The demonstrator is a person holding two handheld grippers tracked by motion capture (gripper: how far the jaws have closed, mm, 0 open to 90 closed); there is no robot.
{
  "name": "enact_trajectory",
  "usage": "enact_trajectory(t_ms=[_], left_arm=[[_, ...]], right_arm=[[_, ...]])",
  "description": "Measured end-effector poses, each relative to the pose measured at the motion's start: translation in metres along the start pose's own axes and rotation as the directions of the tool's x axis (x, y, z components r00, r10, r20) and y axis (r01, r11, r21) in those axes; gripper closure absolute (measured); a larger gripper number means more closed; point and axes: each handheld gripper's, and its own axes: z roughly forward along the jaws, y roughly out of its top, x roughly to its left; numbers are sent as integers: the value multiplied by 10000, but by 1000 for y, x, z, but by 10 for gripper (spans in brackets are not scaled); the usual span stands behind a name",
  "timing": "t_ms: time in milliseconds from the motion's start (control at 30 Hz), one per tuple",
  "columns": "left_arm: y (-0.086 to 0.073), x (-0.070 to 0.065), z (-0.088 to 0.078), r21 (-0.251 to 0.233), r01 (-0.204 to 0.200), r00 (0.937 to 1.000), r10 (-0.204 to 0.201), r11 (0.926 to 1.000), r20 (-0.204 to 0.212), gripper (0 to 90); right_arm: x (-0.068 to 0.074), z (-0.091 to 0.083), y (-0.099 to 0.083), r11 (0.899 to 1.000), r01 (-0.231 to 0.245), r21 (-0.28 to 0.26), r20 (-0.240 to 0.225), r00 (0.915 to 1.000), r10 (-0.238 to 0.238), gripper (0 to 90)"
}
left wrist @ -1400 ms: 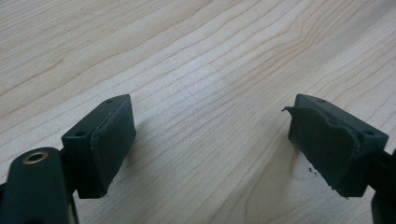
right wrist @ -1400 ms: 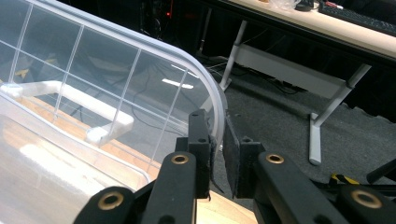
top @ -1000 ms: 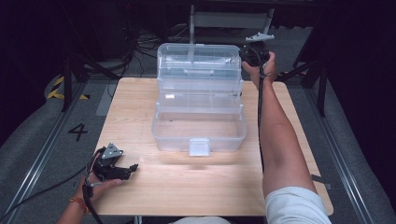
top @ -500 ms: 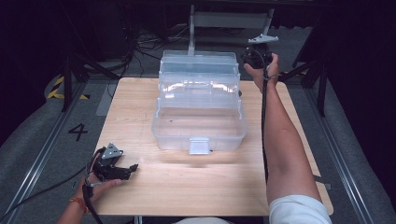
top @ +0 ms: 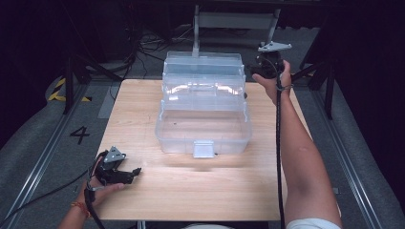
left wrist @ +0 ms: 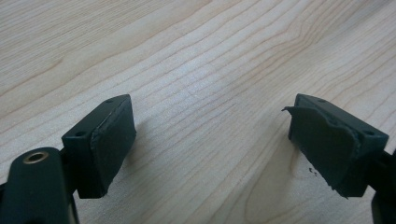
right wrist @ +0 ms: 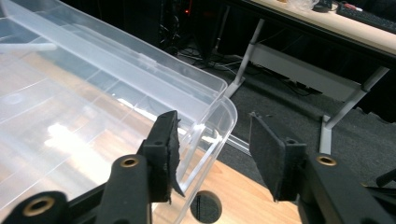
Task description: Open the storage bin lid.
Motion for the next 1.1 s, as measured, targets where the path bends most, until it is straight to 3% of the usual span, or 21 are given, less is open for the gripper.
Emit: enact_trajectory(t_ms=[333,467,667,933,1100], left_arm=[[0,-1,0,-3,105,9999,-105,9999,51,152],[0,-1,0,2,125,9999,-125,9999,57,151],[0,0,0,12,44,10000,-44,10000,36,151],[0,-1,0,6,120,9999,-120,9999,14,149],[0,-1,1,18,170,9998,-171,9999,105,145]], right_arm=[[10,-28,-13,9996,220,156,-484,9986,-212,388],[12,-35,-20,9993,302,219,-500,9983,-291,378],[17,-59,-35,9994,337,46,-595,9977,-334,340],[29,-86,-60,9972,749,47,-823,9938,-742,326],[37,-105,-87,9953,963,21,-827,9920,-958,305]])
